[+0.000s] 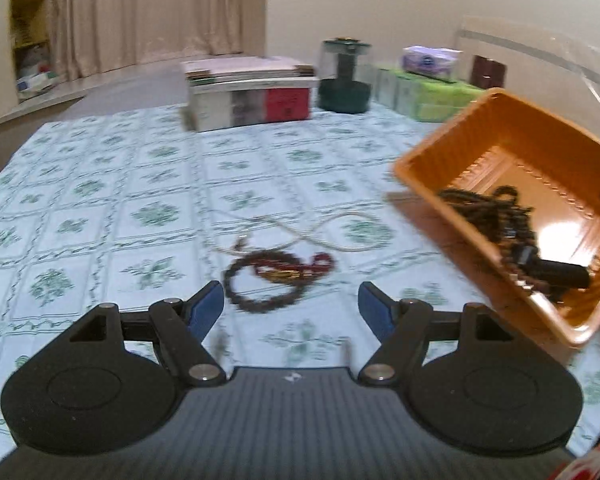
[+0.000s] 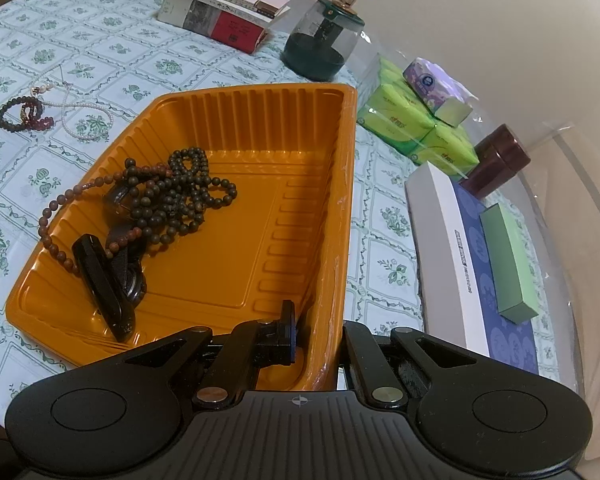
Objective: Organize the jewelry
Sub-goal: 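Grasp the red bead bracelet with the left tool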
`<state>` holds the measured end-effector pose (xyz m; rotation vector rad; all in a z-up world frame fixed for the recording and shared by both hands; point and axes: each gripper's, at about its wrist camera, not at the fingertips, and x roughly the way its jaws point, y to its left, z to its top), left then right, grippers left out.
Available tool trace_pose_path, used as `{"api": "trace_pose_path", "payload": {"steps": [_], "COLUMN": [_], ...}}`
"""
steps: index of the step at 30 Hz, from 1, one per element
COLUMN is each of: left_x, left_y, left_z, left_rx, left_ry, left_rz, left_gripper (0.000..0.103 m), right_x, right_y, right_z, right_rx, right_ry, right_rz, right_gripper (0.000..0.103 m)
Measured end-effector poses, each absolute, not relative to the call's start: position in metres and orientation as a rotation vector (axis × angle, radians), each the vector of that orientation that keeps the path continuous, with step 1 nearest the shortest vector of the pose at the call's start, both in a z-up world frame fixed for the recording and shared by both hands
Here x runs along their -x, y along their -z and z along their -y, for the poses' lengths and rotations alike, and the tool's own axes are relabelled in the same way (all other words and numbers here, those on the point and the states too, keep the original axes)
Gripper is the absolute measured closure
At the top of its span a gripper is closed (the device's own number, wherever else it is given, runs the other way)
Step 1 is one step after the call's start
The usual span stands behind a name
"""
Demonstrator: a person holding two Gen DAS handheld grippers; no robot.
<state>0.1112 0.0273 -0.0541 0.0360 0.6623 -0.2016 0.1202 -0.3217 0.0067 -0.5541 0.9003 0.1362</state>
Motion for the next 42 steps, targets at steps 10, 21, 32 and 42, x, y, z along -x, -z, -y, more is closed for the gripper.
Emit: {"api": "trace_pose_path", "payload": {"steps": [10,21,32,42], "left_x": [-0.134,-0.154,-0.167,-0.152], "left_y": [0.067,0.077,0.083,0.072], "left_z": [-0.029,-0.002,0.006,-0.002], "left_rx": [-0.111,-0.244,-0.314,-0.306], "left_ry": [0.186,0.299,0.324,0.313], "left_rz": [-0.663,-0.674,-0.704,-0.666], "left_gripper": [0.054,0.062,0.086,0.096], "right_x": [-0.120,-0.121,-0.122,-0.121], "right_y": [-0.006,-0.005,-0.005,-0.005], "right_z": [0.321,0.322,0.322,0.321], "right_rx": [0.558,0.557,0.558,0.559], "right_ry": [-0.135,-0.134,-0.134,-0.133], "right_rz": [-0.901,-0.903,-0.904,-0.903], "right_gripper": [0.098,0.098,0.098,0.098]}}
